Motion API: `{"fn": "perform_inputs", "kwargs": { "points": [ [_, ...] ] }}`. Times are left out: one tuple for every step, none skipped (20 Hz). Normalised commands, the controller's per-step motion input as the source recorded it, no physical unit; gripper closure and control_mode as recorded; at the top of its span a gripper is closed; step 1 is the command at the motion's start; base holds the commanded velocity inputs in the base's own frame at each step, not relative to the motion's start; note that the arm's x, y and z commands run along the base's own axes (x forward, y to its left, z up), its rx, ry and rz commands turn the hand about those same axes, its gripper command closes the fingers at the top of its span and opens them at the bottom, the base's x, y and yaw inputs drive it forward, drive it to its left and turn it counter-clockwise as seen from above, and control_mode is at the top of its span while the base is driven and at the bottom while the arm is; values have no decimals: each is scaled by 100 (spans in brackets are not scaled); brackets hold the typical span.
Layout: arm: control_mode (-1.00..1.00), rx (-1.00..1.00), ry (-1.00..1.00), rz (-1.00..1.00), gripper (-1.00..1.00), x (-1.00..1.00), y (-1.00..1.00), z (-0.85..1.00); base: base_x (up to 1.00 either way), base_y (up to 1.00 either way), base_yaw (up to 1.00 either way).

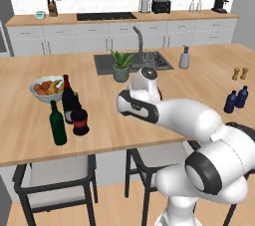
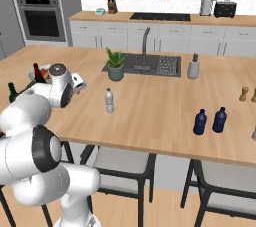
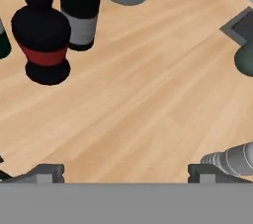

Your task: Move the plastic bottles in the middle to the plastics group, and the glass bottles in the middle to the glass group.

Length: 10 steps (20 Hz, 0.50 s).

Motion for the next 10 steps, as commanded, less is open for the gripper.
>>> {"fn": "perform_inputs", "kwargs": {
  "points": [
    [-100, -28, 14, -37, -100, 20, -27, 16, 0, 0, 0],
    [-100, -29, 17, -37, -100, 26, -31, 20, 0, 0, 0],
    [-100, -29, 20, -38, -100, 28, -32, 20, 0, 0, 0],
    [-100, -27, 21, -38, -100, 30, -34, 19, 0, 0, 0],
    [-100, -24, 23, -37, -100, 33, -41, 23, 0, 0, 0],
    [-100, -22, 22, -37, -100, 32, -44, 20, 0, 0, 0],
    [-100, -19, 23, -37, -100, 29, -49, 10, 0, 0, 0],
    [-100, -14, 20, -37, -100, 25, -55, 0, 0, 0, 0],
    [-100, 0, 5, -32, -100, 15, -76, 0, 0, 0, 0],
    [-100, 11, 2, -25, -100, 0, -95, 0, 0, 0, 0]
  ]
}}
